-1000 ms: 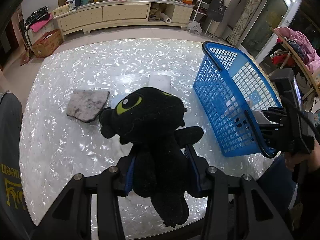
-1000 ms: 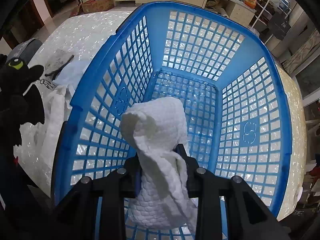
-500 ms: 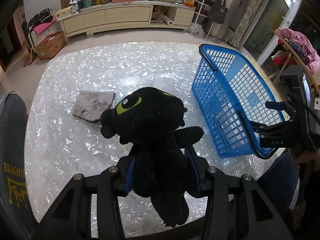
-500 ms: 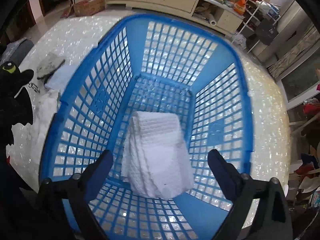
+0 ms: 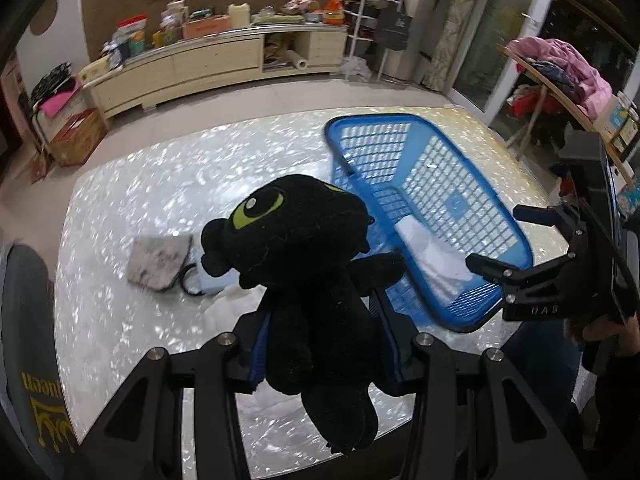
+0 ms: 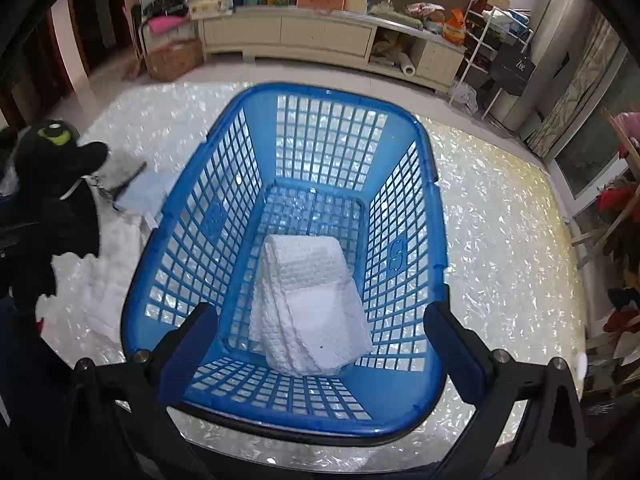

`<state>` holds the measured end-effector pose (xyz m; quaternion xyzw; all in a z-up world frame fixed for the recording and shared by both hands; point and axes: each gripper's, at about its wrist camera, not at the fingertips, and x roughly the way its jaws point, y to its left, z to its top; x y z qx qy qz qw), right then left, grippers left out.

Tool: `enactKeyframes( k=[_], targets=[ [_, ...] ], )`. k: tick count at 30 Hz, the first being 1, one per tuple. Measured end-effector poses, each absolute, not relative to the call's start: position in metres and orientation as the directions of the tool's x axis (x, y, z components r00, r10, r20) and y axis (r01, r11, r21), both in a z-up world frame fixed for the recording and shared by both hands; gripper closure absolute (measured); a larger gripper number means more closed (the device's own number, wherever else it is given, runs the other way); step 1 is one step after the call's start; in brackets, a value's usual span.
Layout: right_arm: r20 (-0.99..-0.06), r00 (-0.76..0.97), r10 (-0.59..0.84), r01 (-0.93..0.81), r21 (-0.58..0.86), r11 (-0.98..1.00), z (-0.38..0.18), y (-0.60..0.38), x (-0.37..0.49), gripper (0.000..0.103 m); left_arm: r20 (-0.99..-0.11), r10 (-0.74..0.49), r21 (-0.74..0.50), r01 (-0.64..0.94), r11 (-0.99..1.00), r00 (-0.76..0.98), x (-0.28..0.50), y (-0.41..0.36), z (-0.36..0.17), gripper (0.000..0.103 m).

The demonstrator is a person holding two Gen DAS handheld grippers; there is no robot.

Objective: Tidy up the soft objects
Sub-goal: 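Carry the black plush dragon over the basket and release it with the left tool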

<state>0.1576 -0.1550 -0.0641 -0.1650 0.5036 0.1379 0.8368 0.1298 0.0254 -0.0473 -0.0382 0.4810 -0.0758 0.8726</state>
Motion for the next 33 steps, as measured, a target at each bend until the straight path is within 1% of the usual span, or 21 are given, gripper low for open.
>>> enactKeyframes(
  k=[5,10,17,33],
  targets=[
    [-0.857,0.502,0.116,-0.38,-0.099,0.919,-0.054,-0.171,0.154,0.0,-0.824,-0.195,-0.124,0.168,0.978,0.532,0.146,0.002,-0.032,0.06],
    [-0.84,0.531,0.114,-0.346,-0.092,0.934,-0.048,-0.188,0.16,0.0,-0.82,-0.204,-0.091,0.23,0.969,0.535,0.163,-0.017,-0.023,0.06],
    [-0.835,0.539,0.109,-0.321,-0.084,0.943,-0.053,-0.201,0.173,0.0,-0.819,-0.217,-0.05,0.311,0.949,0.53,0.192,-0.041,-0.018,0.06],
    [-0.858,0.507,0.085,-0.246,-0.049,0.968,-0.075,-0.223,0.211,0.0,-0.86,-0.222,-0.034,0.381,0.924,0.459,0.261,-0.079,-0.055,0.06]
  ],
)
